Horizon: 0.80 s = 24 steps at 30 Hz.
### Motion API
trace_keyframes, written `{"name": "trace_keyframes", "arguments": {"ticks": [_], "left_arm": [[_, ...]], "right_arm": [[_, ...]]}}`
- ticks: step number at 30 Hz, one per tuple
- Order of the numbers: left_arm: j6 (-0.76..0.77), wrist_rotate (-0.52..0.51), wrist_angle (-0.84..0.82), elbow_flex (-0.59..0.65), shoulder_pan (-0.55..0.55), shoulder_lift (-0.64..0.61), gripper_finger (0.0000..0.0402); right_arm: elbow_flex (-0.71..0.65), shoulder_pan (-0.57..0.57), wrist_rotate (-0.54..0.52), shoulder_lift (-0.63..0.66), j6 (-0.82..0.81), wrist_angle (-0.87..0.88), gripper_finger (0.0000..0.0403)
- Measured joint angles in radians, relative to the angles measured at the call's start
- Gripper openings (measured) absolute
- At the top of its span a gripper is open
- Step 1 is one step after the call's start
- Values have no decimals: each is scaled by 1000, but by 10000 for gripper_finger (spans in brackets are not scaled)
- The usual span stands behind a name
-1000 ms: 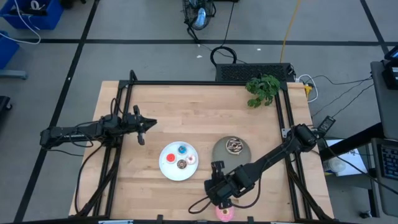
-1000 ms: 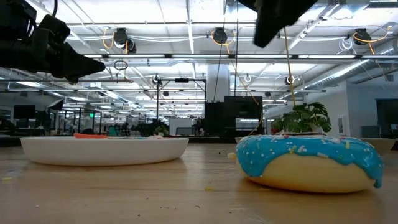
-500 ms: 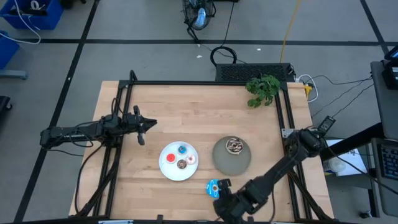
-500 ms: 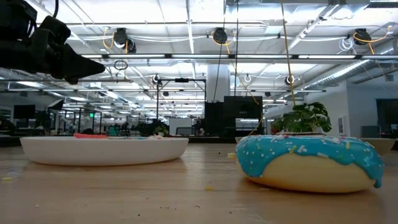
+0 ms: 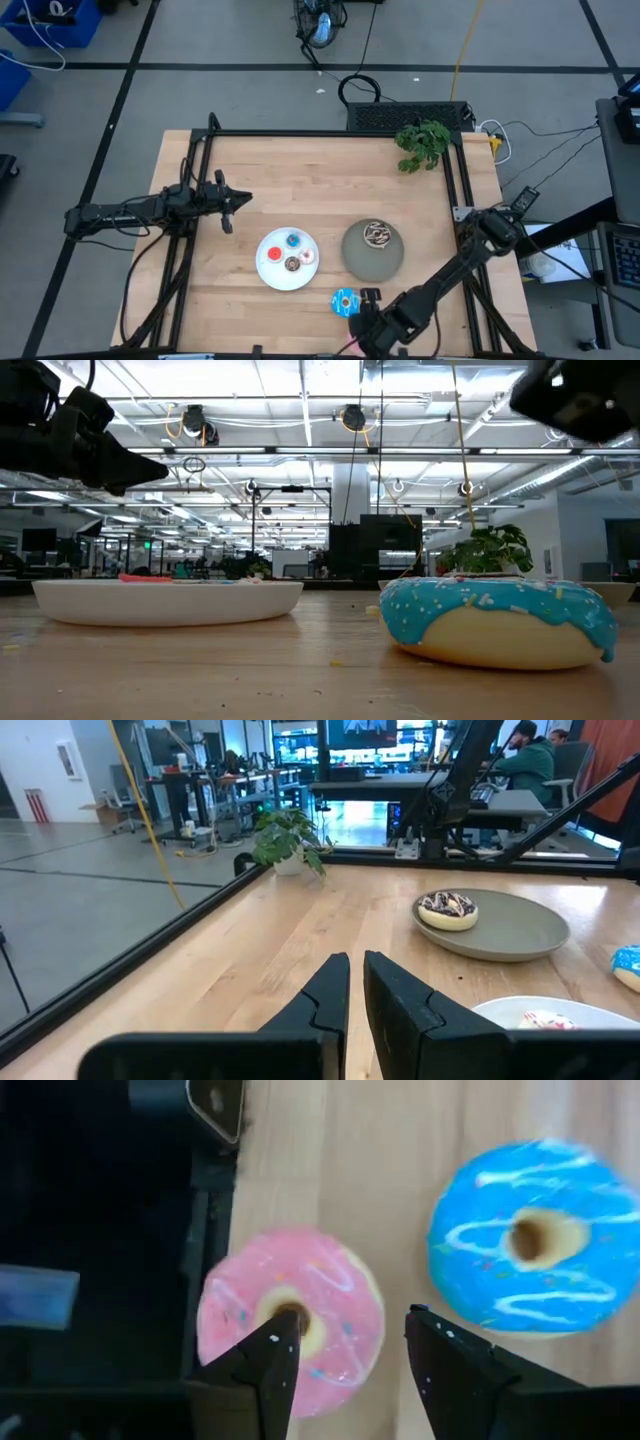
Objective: Pick & Place donuts
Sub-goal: Put the blue doughnut on the gray plate
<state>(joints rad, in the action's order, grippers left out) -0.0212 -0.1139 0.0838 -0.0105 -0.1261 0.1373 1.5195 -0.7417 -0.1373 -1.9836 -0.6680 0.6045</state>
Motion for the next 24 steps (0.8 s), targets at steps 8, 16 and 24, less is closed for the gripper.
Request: {"name": "trace_keyframes", "arguments": {"ticks": [8, 16, 24], "left_arm": [[0, 0, -6, 0, 0, 0, 42], [0, 0, -6, 0, 0, 0, 42], [-18, 0, -6, 0, 0, 0, 42]], "right_arm": [[-19, 4, 9, 1, 18, 1, 164], [31, 82, -68, 1, 193, 73, 164], [39, 259, 98, 1, 380, 89, 164]]}}
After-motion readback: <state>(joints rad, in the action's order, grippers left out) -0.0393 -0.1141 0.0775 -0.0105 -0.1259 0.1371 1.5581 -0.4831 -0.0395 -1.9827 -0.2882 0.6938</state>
